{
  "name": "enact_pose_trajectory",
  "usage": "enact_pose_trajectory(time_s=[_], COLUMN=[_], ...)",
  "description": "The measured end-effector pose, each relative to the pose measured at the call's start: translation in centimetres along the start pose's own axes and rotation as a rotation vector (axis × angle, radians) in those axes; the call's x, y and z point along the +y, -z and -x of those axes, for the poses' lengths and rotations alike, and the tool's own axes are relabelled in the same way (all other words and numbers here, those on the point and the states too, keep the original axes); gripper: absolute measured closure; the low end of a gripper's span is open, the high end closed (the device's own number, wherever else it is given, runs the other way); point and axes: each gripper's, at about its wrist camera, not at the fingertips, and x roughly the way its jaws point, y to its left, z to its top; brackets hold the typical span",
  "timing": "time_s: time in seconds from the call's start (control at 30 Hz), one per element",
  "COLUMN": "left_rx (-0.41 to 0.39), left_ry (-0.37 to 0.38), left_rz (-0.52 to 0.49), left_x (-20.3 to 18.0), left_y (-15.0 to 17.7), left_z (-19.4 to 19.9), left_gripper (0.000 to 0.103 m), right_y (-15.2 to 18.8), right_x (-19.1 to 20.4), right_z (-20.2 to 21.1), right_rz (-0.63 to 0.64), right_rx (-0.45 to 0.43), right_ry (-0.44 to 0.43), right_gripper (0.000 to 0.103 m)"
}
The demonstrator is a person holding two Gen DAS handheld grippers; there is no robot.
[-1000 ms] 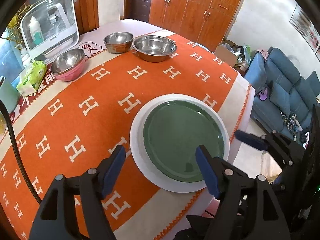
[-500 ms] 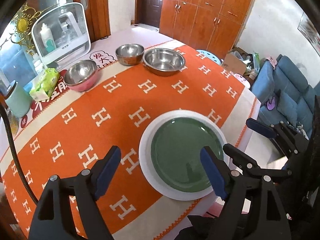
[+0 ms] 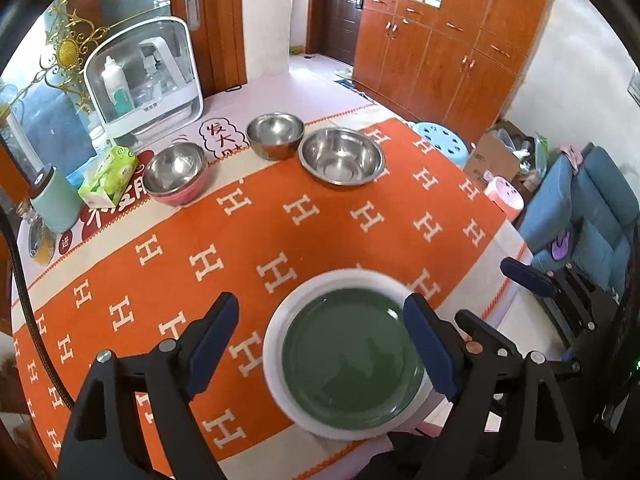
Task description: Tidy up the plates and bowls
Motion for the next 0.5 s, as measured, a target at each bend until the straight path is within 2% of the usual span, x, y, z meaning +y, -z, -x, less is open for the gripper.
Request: enact_pose_trajectory(time_s=[0.5], left_rx=[0.025], left_ry=[-0.051], left_rz=[0.114], left_x=[-4.8], left_y=[-4.5], left_z=[-4.4], left_gripper=[0.019], right_y=[-1.6], right_x=[-7.9], right_z=[-2.1], right_rz=[0.100], right_rx=[-0.007], right_ry=[-0.040], right_gripper=[0.038])
